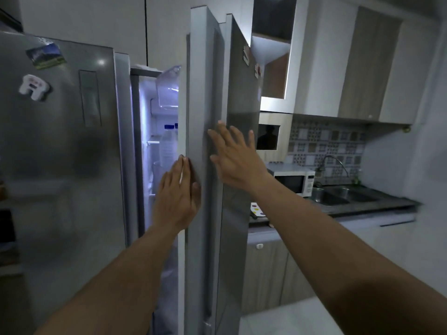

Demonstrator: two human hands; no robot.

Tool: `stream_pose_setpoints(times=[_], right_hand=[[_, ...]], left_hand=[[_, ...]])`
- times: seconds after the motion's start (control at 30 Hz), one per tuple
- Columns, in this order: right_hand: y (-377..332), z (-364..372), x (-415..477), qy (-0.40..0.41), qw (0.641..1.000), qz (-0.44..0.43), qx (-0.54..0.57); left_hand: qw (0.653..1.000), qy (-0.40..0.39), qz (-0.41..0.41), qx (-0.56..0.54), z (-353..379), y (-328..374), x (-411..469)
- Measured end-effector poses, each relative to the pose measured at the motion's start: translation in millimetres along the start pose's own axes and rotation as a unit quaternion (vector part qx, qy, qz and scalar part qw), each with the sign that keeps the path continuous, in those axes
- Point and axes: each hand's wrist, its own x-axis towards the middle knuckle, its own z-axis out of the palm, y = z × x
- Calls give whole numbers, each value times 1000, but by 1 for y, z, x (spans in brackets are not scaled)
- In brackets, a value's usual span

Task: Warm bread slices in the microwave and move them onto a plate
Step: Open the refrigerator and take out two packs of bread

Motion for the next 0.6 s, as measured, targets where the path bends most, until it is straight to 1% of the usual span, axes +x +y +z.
stream_pose_setpoints(times=[0.13,0.2,0.3,0.4,0.5,0.6], right_hand=[[11,-13,-25,22,997,45,51],[17,-17,-35,24,993,80,79],[23,-21,-46,30,982,135,126],[25,-23,-54,63,964,187,176],[32,-21,-61,88,955,221,176],[42,-21,-69,96,942,266,183]], left_hand=[[1000,6,5,-17,-4,19,7],[1000,-5,3,-11,-5,30,7],[1000,-10,17,-7,-1,41,8],[999,-27,40,-11,4,47,11],[997,-38,68,-17,9,54,18],[994,-48,82,-54,18,62,22]])
